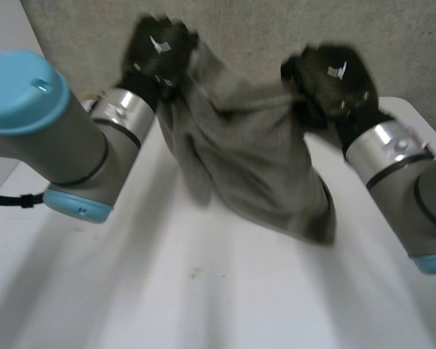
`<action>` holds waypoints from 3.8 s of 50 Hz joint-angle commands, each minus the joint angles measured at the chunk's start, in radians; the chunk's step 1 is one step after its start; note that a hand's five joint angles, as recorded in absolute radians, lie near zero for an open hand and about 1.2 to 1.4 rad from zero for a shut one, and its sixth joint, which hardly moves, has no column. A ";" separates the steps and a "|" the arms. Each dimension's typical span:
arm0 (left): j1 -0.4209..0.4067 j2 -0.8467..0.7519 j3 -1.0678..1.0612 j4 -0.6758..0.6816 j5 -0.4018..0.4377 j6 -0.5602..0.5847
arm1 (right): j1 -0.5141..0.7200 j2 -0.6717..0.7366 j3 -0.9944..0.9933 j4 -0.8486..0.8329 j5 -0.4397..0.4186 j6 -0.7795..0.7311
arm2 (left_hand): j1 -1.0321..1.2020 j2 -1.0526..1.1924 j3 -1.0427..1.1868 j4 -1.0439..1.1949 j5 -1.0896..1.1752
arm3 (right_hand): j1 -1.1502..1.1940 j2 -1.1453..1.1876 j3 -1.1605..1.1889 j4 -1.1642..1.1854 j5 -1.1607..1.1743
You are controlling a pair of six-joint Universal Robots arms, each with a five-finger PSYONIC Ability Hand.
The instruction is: Fold the towel.
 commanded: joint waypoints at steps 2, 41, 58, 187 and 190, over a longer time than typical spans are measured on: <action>-0.017 0.197 -0.247 0.013 -0.103 -0.174 | 0.008 -0.038 -0.012 0.030 -0.014 -0.078 | 0.224 0.181 0.184 0.180 0.215 | 0.006 0.183 0.184 0.181 0.186; -0.028 0.236 -0.586 -0.244 -0.092 -0.172 | -0.075 0.177 0.171 0.483 -0.022 -0.404 | -0.727 -0.770 -0.767 -0.771 -0.737 | 0.006 0.183 0.184 0.181 0.186; 0.095 0.215 -0.718 -0.247 0.040 -0.176 | -0.143 0.180 0.211 0.437 -0.037 -0.398 | -0.475 -0.518 -0.514 -0.518 -0.484 | 0.006 0.183 0.184 0.181 0.186; 0.400 0.123 -0.817 -0.149 0.425 0.195 | -0.259 0.222 0.148 0.444 -0.040 -0.508 | -0.354 -0.397 -0.394 -0.398 -0.363 | 0.006 0.183 0.184 0.181 0.186; 0.396 0.093 -0.811 -0.146 0.425 0.194 | -0.259 0.222 0.148 0.444 -0.040 -0.508 | -0.354 -0.397 -0.394 -0.398 -0.363 | 0.006 0.183 0.184 0.181 0.186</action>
